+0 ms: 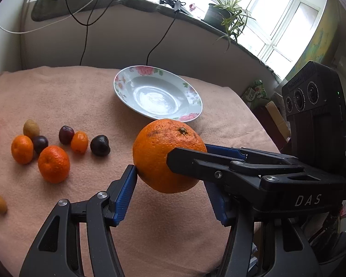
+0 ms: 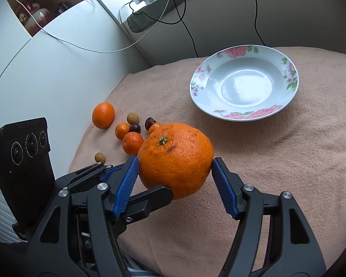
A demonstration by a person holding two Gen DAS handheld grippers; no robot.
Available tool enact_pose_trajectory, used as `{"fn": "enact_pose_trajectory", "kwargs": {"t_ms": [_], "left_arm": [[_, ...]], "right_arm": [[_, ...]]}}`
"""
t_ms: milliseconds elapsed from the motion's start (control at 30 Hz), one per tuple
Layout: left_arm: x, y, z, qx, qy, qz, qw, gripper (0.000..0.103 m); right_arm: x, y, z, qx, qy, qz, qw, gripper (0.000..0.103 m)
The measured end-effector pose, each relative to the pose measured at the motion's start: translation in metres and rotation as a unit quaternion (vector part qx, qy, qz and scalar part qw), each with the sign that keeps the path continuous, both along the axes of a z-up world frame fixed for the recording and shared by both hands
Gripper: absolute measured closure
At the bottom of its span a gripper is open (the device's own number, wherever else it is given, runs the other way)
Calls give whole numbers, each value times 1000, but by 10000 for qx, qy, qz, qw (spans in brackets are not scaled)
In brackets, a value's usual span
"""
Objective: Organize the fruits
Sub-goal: 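Lift the large orange with the right gripper and carry it over the plate, then lower the orange onto the plate and open the right gripper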
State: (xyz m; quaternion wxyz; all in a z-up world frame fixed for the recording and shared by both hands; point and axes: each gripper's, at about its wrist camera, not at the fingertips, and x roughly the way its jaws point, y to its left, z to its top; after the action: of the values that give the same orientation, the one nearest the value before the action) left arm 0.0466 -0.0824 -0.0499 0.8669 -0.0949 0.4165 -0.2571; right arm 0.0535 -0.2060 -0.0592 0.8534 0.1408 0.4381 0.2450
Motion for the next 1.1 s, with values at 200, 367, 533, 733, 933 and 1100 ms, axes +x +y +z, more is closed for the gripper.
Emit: {"fn": "enact_pose_trajectory", "kwargs": {"t_ms": [200,367,533,733,933,1100], "left_arm": [[23,-12,8,-7,-152,-62,9999,44],[49,-22,11,-24,-214,-81,9997,44],[75,-27,11,-48,-253,-114,9996,44],[105,-38,7,-49,-224,-138,9996,44],[124,-41,-2,-33,-109,-143,9998,44],[131,-41,-9,-12,-40,-119,9999,44]], "right_arm": [[24,-9,10,-38,-141,-139,9998,35],[49,-20,13,-59,-217,-229,9995,35],[75,-29,15,-114,-271,-321,9991,35],[106,-44,10,-42,-203,-450,9988,35],[128,-50,-2,-37,-74,-493,9987,35],[140,-52,-10,-23,18,-535,9986,35]]}}
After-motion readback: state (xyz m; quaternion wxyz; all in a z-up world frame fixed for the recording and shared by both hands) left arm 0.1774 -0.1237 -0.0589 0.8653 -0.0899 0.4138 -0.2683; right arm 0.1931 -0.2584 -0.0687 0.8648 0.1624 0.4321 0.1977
